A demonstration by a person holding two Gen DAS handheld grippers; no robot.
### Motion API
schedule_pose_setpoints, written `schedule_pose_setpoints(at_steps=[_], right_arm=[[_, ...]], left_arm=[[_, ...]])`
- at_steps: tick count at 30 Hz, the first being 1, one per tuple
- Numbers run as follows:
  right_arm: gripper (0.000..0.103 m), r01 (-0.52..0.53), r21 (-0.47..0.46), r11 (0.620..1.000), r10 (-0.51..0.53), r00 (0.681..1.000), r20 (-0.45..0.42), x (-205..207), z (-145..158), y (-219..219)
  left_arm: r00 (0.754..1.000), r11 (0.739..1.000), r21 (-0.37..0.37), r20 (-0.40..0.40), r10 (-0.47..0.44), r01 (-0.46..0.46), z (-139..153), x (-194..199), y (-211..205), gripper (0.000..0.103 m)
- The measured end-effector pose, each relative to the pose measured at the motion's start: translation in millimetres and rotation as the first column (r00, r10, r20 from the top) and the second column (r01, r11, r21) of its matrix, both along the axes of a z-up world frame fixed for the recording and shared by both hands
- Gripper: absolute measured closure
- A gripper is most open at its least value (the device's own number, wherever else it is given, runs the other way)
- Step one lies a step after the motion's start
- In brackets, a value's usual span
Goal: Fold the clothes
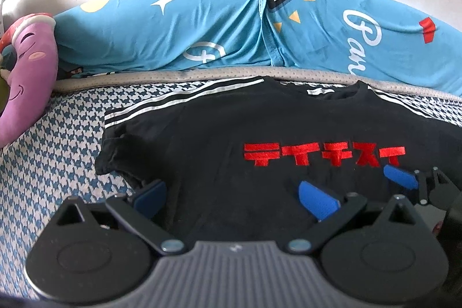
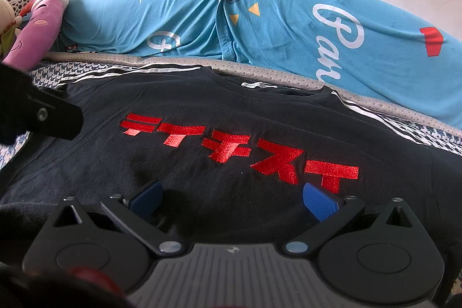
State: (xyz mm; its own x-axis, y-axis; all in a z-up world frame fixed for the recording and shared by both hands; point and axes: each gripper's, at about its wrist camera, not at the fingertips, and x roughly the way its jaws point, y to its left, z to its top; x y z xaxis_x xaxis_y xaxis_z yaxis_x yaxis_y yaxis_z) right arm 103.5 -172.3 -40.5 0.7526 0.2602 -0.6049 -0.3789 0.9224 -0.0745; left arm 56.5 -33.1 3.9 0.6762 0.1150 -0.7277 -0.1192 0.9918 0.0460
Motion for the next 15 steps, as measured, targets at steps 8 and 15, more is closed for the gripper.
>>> schedule_pose_setpoints(at_steps=[8, 15], right_arm=[[0.000, 0.001, -0.001, 1.000, -0.001, 1.000, -0.001, 0, 0, 1], [0.000, 0.001, -0.004, 1.000, -0.001, 1.000, 0.001, -1, 0, 1]], left_arm=[[1.000, 1.000, -0.009, 0.019, 0.017, -0.017, 6, -1, 3, 0.001], [0.999, 0.999, -0.035, 0.030, 0.033, -0.032, 13, -2, 7, 0.001]])
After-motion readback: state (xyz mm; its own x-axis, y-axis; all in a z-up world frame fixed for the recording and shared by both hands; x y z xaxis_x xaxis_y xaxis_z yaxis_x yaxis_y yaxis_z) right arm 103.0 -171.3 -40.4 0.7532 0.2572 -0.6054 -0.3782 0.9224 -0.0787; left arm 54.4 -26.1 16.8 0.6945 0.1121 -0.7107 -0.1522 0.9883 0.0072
